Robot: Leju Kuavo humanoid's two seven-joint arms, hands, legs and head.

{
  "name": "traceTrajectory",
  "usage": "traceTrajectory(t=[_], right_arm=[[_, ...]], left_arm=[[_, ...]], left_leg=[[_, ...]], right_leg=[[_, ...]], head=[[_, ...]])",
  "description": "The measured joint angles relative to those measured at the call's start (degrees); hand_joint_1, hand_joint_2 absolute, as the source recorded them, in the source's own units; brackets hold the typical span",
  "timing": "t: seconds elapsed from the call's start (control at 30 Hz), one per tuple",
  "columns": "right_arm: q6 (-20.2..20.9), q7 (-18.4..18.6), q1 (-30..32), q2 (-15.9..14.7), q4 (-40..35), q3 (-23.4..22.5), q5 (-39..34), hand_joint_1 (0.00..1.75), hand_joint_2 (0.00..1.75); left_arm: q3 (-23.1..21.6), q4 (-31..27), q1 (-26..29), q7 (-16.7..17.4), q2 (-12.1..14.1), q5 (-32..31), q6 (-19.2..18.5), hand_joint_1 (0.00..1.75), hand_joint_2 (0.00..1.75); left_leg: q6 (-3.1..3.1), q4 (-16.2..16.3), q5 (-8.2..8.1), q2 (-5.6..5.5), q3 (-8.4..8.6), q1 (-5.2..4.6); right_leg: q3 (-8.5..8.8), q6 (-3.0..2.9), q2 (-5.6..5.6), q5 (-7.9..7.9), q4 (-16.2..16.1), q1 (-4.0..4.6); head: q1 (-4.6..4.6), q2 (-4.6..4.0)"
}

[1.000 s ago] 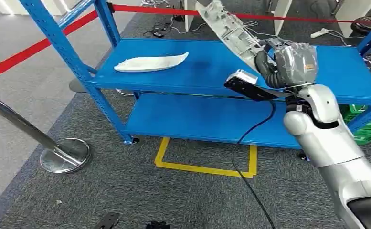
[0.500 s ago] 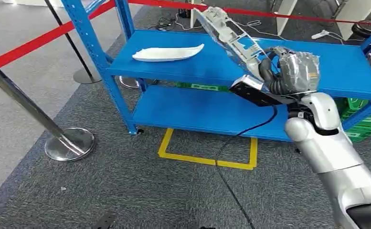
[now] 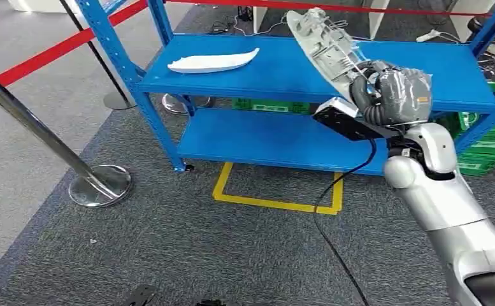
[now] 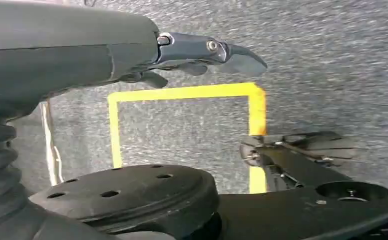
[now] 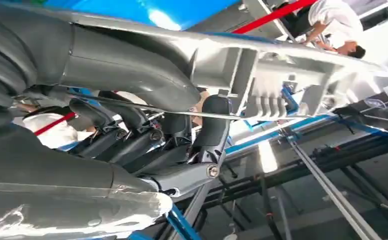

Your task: Take the parts from the cabinet and place them on the table.

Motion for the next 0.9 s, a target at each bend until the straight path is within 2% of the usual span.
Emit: traceTrajectory(t=[0.03,0.07,0.1,0.13,0.17,0.2,0.27,0.3,0.33,0.4,0.43,0.47,0.5,0.53,0.57,0.6,0.63,0.67,0.7,0.73,0.77,0.8,0.83,0.87,0.9], right_arm=[[0.00,-0.09,0.00,0.00,0.00,-0.11,-0.24,1.75,1.75],[0.00,-0.18,0.00,0.00,0.00,-0.35,-0.57,1.75,1.75],[0.00,-0.24,-0.02,0.00,-0.02,-0.59,-0.81,1.75,1.75],[0.00,-0.35,-0.06,0.00,-0.18,-0.83,-0.94,1.75,1.75],[0.00,-0.48,-0.04,-0.02,-0.28,-1.01,-1.11,1.75,1.75],[0.00,-0.61,-0.03,-0.02,-0.31,-1.03,-1.18,1.75,1.75],[0.02,-0.79,0.74,-0.02,-0.31,-1.07,-1.22,1.75,1.75],[0.02,-0.81,1.33,-0.04,-0.24,-1.22,-1.27,1.75,1.75],[0.07,-0.83,1.75,-0.04,-0.17,-1.29,-1.33,1.75,1.75],[0.22,-0.87,1.78,-0.04,-0.18,-1.29,-1.61,1.75,1.75],[0.20,-0.94,1.77,-0.04,-0.17,-1.29,-1.79,1.75,1.75],[0.22,-1.03,1.76,-0.04,-0.17,-1.31,-1.92,1.75,1.75],[0.20,-1.05,1.76,-0.04,-0.17,-1.31,-2.12,1.75,1.75],[0.20,-1.14,1.72,-0.04,-0.24,-1.31,-2.21,1.75,1.75],[0.17,-1.18,1.66,-0.04,-0.39,-1.31,-2.31,1.75,1.75],[0.17,-1.20,1.55,-0.04,-0.57,-1.31,-2.40,1.75,1.75],[0.17,-1.22,1.43,-0.02,-0.83,-1.31,-2.40,1.75,1.75],[0.11,-1.33,1.49,0.02,-1.29,-1.31,-2.47,1.75,1.75],[0.11,-1.40,1.52,0.02,-1.31,-1.33,-2.49,1.75,1.75],[0.11,-1.40,1.25,0.02,-1.31,-1.36,-2.56,1.75,1.75],[0.11,-1.40,1.25,0.02,-1.36,-1.36,-2.62,1.75,1.75],[0.13,-1.38,1.12,0.02,-1.36,-1.36,-2.64,1.75,1.75],[0.13,-1.38,1.08,0.02,-1.40,-1.34,-2.64,1.75,1.75],[0.13,-1.40,1.01,0.02,-1.44,-1.33,-2.64,1.75,1.75],[0.13,-1.38,0.94,0.02,-1.44,-1.36,-2.64,1.75,1.75]], left_arm=[[0.00,0.00,0.05,0.02,0.02,-0.02,0.00,0.00,1.75],[0.00,0.00,0.08,0.04,0.04,-0.02,0.00,0.00,1.75],[0.00,-0.02,0.08,0.13,0.09,-0.02,0.00,0.00,1.75],[0.00,-0.02,-0.04,0.13,0.11,-0.02,0.00,0.00,1.75],[0.00,0.00,-0.11,0.13,0.15,-0.02,0.00,0.00,1.75],[0.00,0.00,-0.16,0.11,0.17,-0.02,0.00,0.00,1.75],[0.00,0.00,0.21,0.13,0.22,-0.02,0.00,0.00,1.75],[0.00,0.00,0.41,0.13,0.31,-0.02,-0.02,0.00,1.75],[0.02,0.00,0.66,0.15,0.33,-0.02,-0.04,0.00,1.75],[0.02,0.00,0.54,0.15,0.39,-0.02,-0.22,0.00,1.75],[0.02,0.00,0.42,0.13,0.42,-0.02,-0.26,0.00,1.75],[0.02,0.00,0.38,0.13,0.44,-0.02,-0.26,0.00,1.75],[0.02,0.00,0.40,0.13,0.46,-0.02,-0.26,0.00,1.75],[0.02,0.00,0.39,0.13,0.46,-0.02,-0.26,0.00,1.75],[0.02,0.00,0.36,0.13,0.44,-0.02,-0.26,0.00,1.75],[0.02,0.00,0.28,0.13,0.44,-0.02,-0.28,0.00,1.75],[0.02,0.00,0.23,0.13,0.44,-0.02,-0.28,0.00,1.75],[0.02,-0.02,0.19,0.13,0.46,-0.02,-0.28,0.00,1.75],[0.02,0.00,0.22,0.13,0.44,-0.02,-0.28,0.00,1.75],[0.02,0.00,0.22,0.13,0.46,-0.02,-0.28,0.00,1.75],[0.02,0.00,0.32,0.13,0.46,0.00,-0.28,0.00,1.75],[0.02,0.00,0.38,0.13,0.55,-0.02,-0.28,0.00,1.75],[0.02,0.00,0.40,0.13,0.55,0.00,-0.28,0.00,1.75],[0.02,0.00,0.27,0.13,0.55,0.00,-0.31,0.00,1.75],[0.02,0.00,0.08,0.13,0.55,0.00,-0.31,0.00,1.75]], left_leg=[[0.19,-2.56,2.09,-0.01,2.22,-0.01],[0.45,-6.51,3.79,-0.01,5.15,-0.02],[0.72,-10.99,4.27,-0.01,8.36,-0.02],[1.04,-15.48,3.42,-0.05,11.33,-0.27],[1.63,-18.01,2.55,-0.14,12.18,-0.35],[1.79,-18.05,2.92,-0.18,11.58,-0.42],[2.72,-18.52,4.10,-0.15,10.88,-0.40],[3.08,-18.74,4.66,0.06,10.68,-0.14],[3.62,-18.72,5.11,0.07,10.26,-0.13],[4.00,-18.64,6.30,0.07,9.00,-0.27],[4.06,-18.62,6.91,0.06,8.26,-0.32],[4.05,-18.53,7.48,0.05,7.59,-0.34],[3.97,-18.45,8.06,0.05,6.84,-0.33],[3.89,-18.34,8.65,0.05,6.08,-0.32],[3.74,-18.17,9.23,0.04,5.26,-0.28],[3.46,-17.90,9.79,-0.02,4.60,-0.25],[3.08,-17.72,10.23,-0.13,3.92,-0.50],[2.84,-17.59,10.81,-0.18,3.65,-0.51],[2.59,-18.04,11.59,-0.28,3.75,-0.49],[2.23,-18.12,12.37,-0.28,3.35,-0.34],[1.82,-18.36,13.06,-0.40,2.94,-0.47],[1.45,-18.18,12.20,-0.32,2.40,-0.34],[1.00,-16.62,8.70,-0.22,1.79,-0.39],[0.72,-13.29,4.76,-0.15,1.01,-0.22],[0.48,-8.72,1.09,-0.13,0.08,-0.07]], right_leg=[[-0.60,0.09,0.04,0.51,0.04,0.01],[-1.08,0.20,0.12,0.94,0.04,0.01],[-1.42,0.36,0.19,1.36,0.05,0.01],[-1.99,0.68,0.16,1.74,0.11,0.31],[-2.41,1.07,0.12,2.59,0.03,0.26],[-2.75,1.42,0.14,3.37,-0.42,0.15],[-3.12,2.25,0.17,4.52,-1.23,0.13],[-3.46,2.36,0.16,3.15,-0.87,0.04],[-3.99,2.46,0.16,-0.05,1.33,0.16],[-6.20,2.65,0.16,-6.89,10.64,0.17],[-6.99,2.74,0.17,-8.81,15.03,0.21],[-7.00,2.76,0.18,-8.74,17.46,0.22],[-5.95,2.74,0.16,-7.06,17.63,0.22],[-3.88,2.68,0.15,-4.63,15.75,0.20],[-0.82,2.65,0.15,-2.68,11.93,0.20],[3.04,2.57,0.15,-2.53,6.80,0.20],[6.44,2.52,0.14,-5.26,1.81,0.36],[7.36,2.16,0.38,-5.94,-0.43,0.44],[6.08,1.92,0.40,-4.95,0.24,0.54],[6.07,1.55,0.45,-4.84,0.26,0.71],[5.25,1.02,0.37,-4.20,0.26,0.61],[4.62,0.54,0.14,-3.32,0.13,0.13],[3.70,0.01,0.10,-2.55,0.10,0.14],[2.78,-0.21,0.12,-1.69,0.11,0.13],[1.77,-0.19,0.11,-0.85,0.12,0.12]], head=[[0.00,0.00],[-0.02,-0.02],[-0.02,0.00],[0.00,0.00],[0.09,0.00],[0.07,0.00],[0.02,0.00],[0.11,0.00],[0.33,0.00],[0.33,0.00],[0.42,0.00],[0.37,0.00],[0.39,0.00],[0.37,0.00],[0.39,0.00],[0.39,0.00],[0.44,0.00],[0.22,0.00],[0.26,0.00],[0.70,0.00],[0.57,0.00],[0.66,0.00],[0.20,0.00],[-0.04,0.00],[-0.02,0.00]])
